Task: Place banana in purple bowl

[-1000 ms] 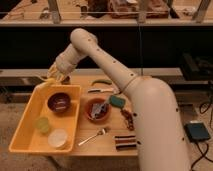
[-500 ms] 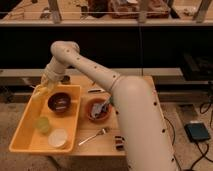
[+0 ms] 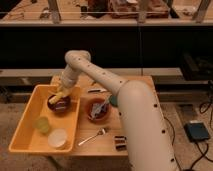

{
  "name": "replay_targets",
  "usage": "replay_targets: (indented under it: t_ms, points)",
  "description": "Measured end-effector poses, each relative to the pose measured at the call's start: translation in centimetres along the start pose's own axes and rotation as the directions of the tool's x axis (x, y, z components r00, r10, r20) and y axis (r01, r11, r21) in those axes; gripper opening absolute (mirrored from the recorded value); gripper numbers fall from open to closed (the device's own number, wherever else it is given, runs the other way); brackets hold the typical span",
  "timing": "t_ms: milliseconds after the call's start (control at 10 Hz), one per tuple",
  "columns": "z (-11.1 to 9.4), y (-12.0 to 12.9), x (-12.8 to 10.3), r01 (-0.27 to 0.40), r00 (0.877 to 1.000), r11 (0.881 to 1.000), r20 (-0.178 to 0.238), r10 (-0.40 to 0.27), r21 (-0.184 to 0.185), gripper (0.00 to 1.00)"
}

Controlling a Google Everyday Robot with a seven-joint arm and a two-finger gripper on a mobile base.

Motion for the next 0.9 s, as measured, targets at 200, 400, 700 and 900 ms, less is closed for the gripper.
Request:
replay_targets:
  t_ms: [200, 400, 700, 900]
  points:
    - [0.3, 0.2, 0.2, -0.012, 1.000, 1.000, 0.008, 0.012, -0.010, 0.55]
    - [0.1, 0.1, -0.2, -0.012, 1.000, 1.000, 0.020, 0.012, -0.006, 0.74]
    - [-0.9, -0.3, -1.4, 0.000, 0.999, 1.000, 0.050, -0.001, 0.014, 0.80]
    - [-1.5, -0.3, -1.3, -0.011, 0.998, 1.000, 0.058, 0.009, 0.029, 0.80]
